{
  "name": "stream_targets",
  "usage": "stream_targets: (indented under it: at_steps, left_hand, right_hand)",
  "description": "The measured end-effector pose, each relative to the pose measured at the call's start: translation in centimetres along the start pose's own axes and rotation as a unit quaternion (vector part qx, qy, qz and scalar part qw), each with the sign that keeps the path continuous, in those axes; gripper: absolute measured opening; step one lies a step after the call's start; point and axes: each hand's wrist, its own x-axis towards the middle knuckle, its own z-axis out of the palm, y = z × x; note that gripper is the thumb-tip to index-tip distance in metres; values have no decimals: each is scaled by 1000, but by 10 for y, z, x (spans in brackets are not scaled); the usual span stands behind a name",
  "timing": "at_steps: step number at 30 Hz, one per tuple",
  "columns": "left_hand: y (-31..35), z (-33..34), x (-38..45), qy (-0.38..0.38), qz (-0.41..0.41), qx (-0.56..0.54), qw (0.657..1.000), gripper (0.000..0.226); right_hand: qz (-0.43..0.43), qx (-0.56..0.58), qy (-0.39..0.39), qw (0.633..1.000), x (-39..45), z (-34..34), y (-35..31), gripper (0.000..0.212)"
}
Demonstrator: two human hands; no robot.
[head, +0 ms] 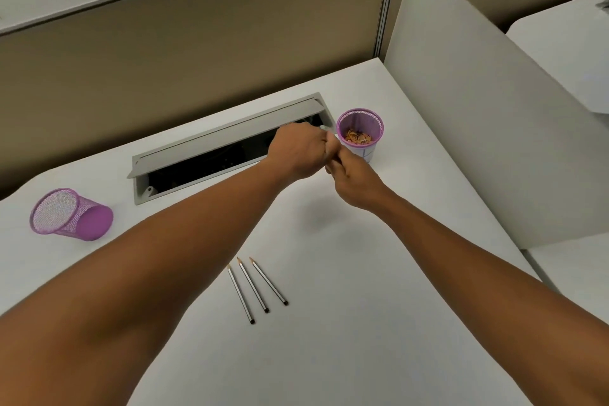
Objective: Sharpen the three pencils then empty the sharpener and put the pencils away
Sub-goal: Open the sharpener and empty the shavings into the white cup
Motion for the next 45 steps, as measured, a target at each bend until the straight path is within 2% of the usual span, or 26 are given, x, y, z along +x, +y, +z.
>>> stream_targets:
  at_steps: [5,9,16,22,25,31,34,38,45]
  left_hand:
    - [7,-8,24,35,-14,-22,999,54]
    - [17,-17,43,41,-28,-20,999,49]
    - [34,-25,67,-34,-19,-39,998,36]
    - [41,-21,72,-53,-36,-44,997,27]
    - [42,-18,70,-58,-47,-56,996,38]
    - [34,-16,67,-77,-48,-55,994,40]
    - [33,-17,63,-71,-59,-71,993,46]
    - [26,-7,65,-48,-127,-134,982,51]
    - [22,1,64,-8,-161,-206,965,33]
  right_hand:
    - [-50,15,40,998,11,-15,1,43]
    - [-43,2,58,997,18,-33,-1,48]
    - [-26,-66,74,995,27,-58,8,37]
    - [-23,-95,76,992,37,-68,17,34]
    - [-16,-138,84,987,40,-72,23,31]
    - [5,-214,93,972,43,-79,30,39]
    - [11,-211,103,972,44,-79,28,44]
    - [19,-180,155,971,44,-80,25,36]
    - [4,-192,179,965,46,-82,17,30]
